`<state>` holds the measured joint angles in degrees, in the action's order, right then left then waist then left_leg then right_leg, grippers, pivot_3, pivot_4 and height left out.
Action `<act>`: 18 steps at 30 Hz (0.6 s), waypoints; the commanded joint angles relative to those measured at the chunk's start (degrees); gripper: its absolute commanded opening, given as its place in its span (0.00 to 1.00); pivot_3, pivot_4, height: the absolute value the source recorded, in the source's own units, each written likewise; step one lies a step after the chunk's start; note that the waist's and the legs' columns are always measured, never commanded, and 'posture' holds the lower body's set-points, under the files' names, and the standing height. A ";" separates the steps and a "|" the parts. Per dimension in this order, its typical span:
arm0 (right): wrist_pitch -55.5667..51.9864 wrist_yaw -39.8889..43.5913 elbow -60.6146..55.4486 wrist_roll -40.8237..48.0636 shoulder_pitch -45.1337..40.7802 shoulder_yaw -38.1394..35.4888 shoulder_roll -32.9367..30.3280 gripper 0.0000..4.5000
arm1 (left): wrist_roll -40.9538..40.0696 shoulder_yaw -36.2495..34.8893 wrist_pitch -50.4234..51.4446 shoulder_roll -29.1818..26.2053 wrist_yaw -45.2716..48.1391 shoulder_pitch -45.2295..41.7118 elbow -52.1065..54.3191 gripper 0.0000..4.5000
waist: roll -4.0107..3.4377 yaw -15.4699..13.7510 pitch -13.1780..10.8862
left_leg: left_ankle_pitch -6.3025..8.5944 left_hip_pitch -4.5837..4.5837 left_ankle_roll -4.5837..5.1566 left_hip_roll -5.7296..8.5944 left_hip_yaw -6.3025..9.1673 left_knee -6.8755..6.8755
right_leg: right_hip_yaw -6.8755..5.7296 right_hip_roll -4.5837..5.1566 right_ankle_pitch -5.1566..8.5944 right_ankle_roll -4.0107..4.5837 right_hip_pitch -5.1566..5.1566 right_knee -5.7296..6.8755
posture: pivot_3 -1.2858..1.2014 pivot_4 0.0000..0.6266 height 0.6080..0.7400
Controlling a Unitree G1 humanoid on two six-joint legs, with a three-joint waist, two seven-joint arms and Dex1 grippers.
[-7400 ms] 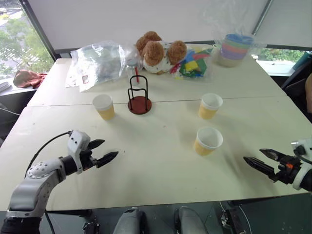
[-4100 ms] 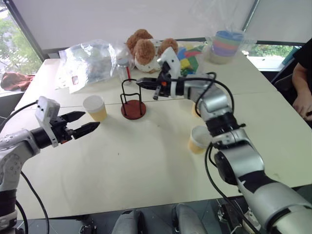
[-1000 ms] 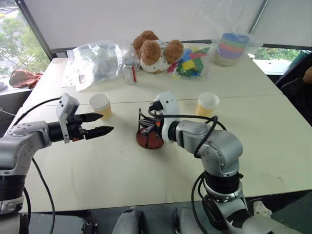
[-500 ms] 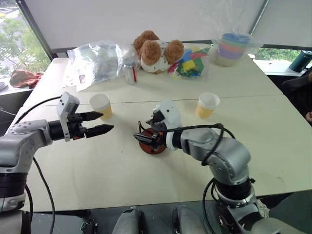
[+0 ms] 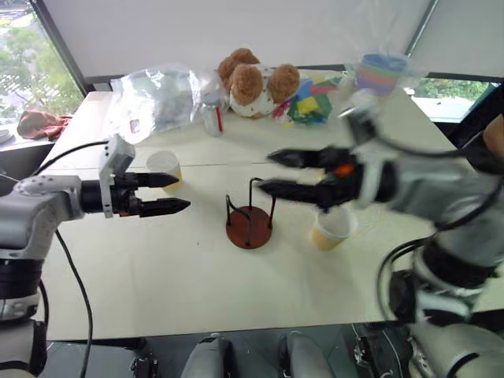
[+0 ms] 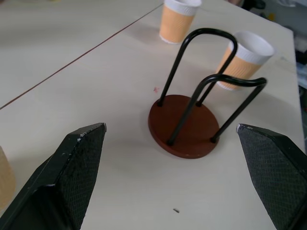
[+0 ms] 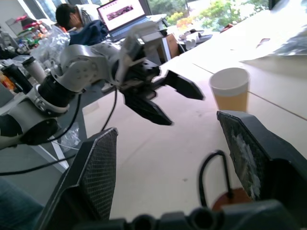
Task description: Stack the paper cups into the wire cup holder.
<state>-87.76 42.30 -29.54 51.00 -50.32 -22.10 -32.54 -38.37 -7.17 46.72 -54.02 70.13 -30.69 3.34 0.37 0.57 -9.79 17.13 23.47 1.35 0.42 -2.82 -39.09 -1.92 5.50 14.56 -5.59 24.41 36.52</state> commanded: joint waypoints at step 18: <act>20.22 12.18 18.46 -13.75 23.47 13.57 -31.40 0.80 | -1.53 3.14 -0.15 -5.17 3.55 2.17 10.88 1.00 | -0.13 -0.11 -0.12 | 0.15 -0.02 0.25 -0.11 -0.37 -0.05 | 0.13 -0.13 0.00 -0.03 -0.09 -0.34 | 0.52 0.24 1.00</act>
<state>-67.24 55.08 -10.96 36.48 -25.59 -7.31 -64.05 -40.00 -3.26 47.86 -59.22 73.57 -28.73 14.09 0.25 0.47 -9.91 17.28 23.48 1.60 0.31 -3.18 -39.14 -1.79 5.38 14.56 -5.63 24.32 36.16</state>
